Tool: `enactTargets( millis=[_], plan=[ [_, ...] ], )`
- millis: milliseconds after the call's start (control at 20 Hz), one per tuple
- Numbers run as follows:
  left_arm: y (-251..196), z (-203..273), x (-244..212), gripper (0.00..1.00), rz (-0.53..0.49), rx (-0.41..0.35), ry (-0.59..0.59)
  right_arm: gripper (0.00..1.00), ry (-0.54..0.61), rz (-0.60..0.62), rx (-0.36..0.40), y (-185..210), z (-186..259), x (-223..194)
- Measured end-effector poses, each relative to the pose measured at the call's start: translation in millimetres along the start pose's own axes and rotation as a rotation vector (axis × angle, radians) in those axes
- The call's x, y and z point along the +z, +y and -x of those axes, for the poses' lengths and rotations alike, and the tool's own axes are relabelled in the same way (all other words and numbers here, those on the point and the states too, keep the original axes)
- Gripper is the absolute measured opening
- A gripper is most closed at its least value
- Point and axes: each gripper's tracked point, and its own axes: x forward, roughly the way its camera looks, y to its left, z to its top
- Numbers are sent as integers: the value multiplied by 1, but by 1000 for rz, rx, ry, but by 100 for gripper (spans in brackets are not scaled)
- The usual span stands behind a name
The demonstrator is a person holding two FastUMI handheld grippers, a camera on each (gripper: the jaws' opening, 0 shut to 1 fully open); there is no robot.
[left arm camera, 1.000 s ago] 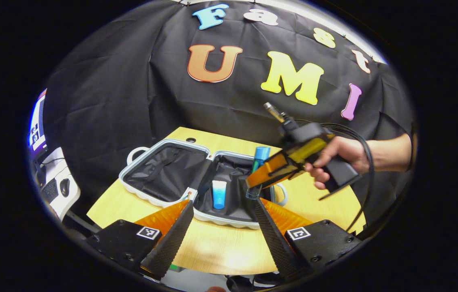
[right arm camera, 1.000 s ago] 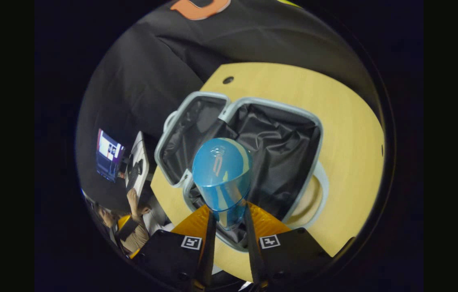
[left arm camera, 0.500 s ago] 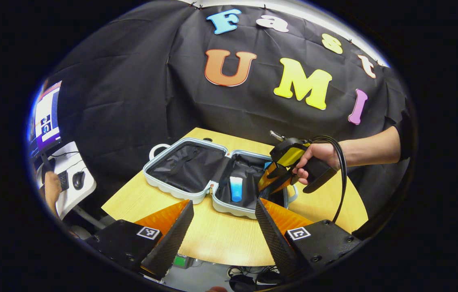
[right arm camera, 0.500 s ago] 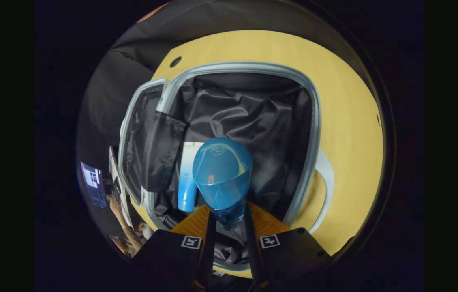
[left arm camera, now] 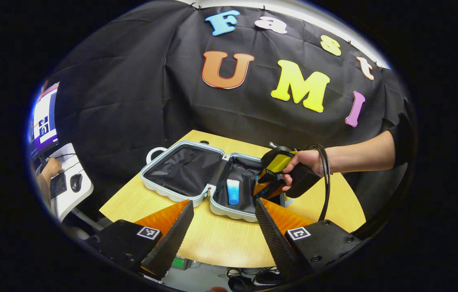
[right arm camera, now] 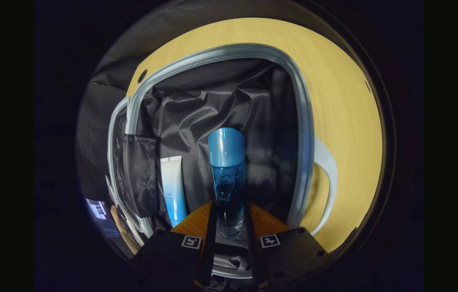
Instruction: First open the suitcase, pack the skin care products into it, and then close the suitcase.
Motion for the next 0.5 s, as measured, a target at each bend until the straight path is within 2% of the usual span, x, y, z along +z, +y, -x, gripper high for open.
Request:
enactTargets(
  millis=[200,300,500],
  plan=[
    [1,-7,-7,98,18,-12,7,38,-8,-5,-5,0,2,0],
    [-1,-12,-9,98,41,-52,19,40,-22,-19,21,5,9,2],
    [14,-28,-6,98,117,-107,38,57,-40,14,35,4,31,-5]
  ],
)
